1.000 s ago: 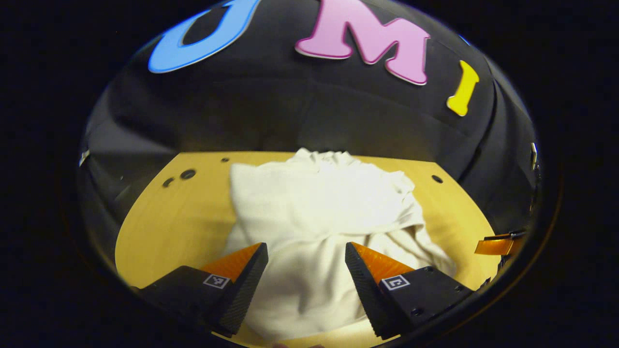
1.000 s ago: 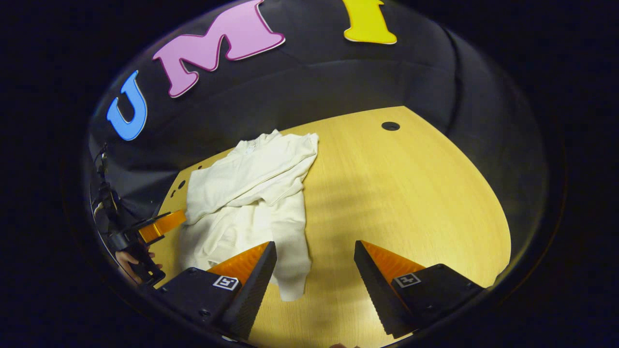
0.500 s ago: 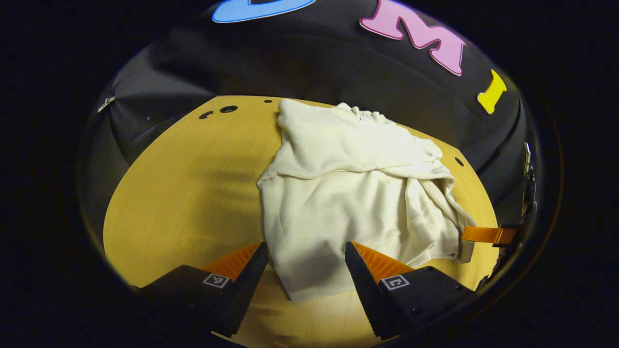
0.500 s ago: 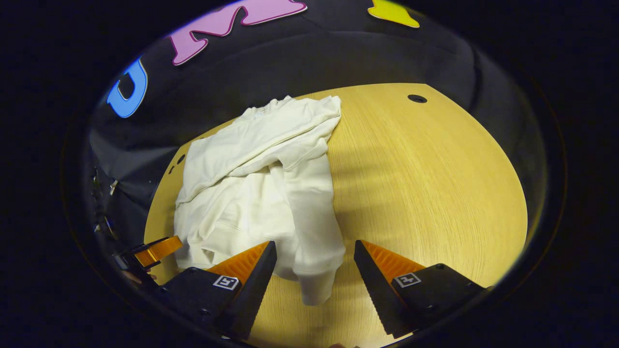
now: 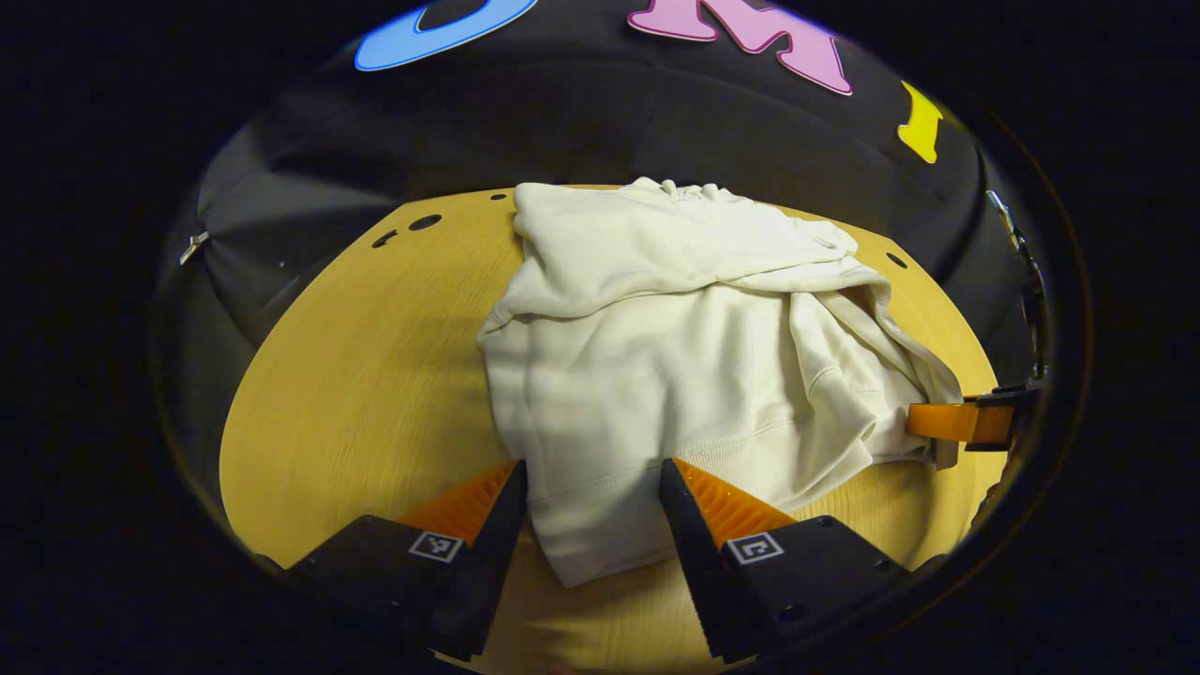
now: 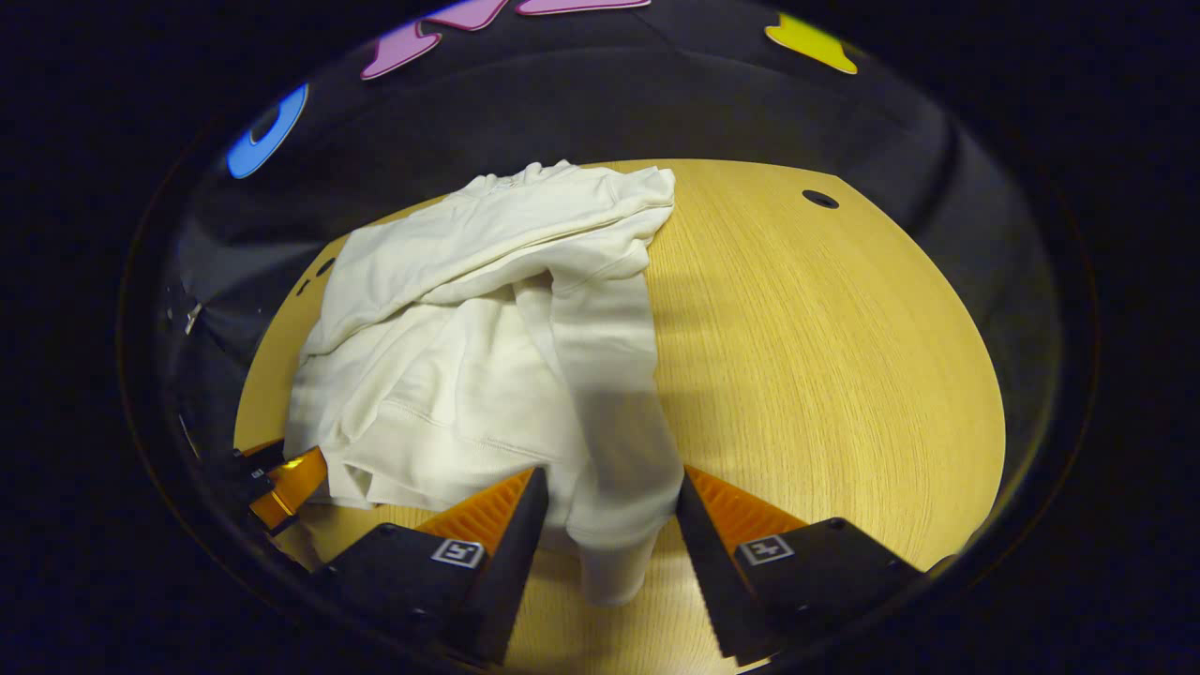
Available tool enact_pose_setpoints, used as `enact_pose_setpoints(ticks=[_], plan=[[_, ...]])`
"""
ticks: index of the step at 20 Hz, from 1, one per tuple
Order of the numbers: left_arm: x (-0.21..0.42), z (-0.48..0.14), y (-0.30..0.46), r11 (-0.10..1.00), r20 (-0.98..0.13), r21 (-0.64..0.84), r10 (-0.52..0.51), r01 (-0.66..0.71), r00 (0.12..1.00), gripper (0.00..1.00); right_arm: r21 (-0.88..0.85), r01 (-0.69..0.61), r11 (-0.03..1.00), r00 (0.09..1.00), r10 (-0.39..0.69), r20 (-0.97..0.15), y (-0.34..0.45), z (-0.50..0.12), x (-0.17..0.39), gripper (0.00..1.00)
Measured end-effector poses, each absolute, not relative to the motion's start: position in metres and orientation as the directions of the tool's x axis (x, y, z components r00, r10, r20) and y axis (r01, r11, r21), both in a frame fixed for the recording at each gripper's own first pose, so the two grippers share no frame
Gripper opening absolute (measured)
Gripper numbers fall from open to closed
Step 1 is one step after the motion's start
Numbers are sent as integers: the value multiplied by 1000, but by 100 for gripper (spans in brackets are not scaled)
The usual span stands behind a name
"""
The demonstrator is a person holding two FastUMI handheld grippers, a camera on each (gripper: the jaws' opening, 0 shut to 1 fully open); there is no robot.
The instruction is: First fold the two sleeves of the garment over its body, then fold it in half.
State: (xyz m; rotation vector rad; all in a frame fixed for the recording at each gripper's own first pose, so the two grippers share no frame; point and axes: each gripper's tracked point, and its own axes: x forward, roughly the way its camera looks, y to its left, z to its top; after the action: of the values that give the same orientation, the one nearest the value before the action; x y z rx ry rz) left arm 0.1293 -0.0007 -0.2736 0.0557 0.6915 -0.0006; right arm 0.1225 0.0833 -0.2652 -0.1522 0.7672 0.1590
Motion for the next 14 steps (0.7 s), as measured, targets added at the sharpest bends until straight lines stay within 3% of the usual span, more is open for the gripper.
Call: enact_pose_setpoints(ticks=[1, 2, 3, 4, 7, 14], plan=[[129, -275, -6, 999, -640, 47, 9, 27, 769, 83, -92, -206, 974, 705, 82, -705, 85, -263, 120, 75], [128, -276, -13, 998, -642, 44, 0, 37, 767, 72, -72, -215, 974, 698, 102, -708, 94, -268, 118, 73], [130, -280, -19, 998, -643, 40, -9, 46, 766, 64, -67, -213, 975, 693, 102, -714, 98, -267, 116, 41], [131, -279, -23, 998, -639, 39, -11, 47, 769, 40, -59, -221, 974, 686, 112, -719, 101, -270, 117, 29], [125, -276, -28, 999, -642, 34, -8, 39, 767, 8, -16, -268, 963, 665, 173, -727, 107, -267, 114, 16], [122, -266, -35, 997, -667, -51, -75, 55, 741, 6, -6, -335, 942, 636, 221, -740, 105, -258, 98, 12]])
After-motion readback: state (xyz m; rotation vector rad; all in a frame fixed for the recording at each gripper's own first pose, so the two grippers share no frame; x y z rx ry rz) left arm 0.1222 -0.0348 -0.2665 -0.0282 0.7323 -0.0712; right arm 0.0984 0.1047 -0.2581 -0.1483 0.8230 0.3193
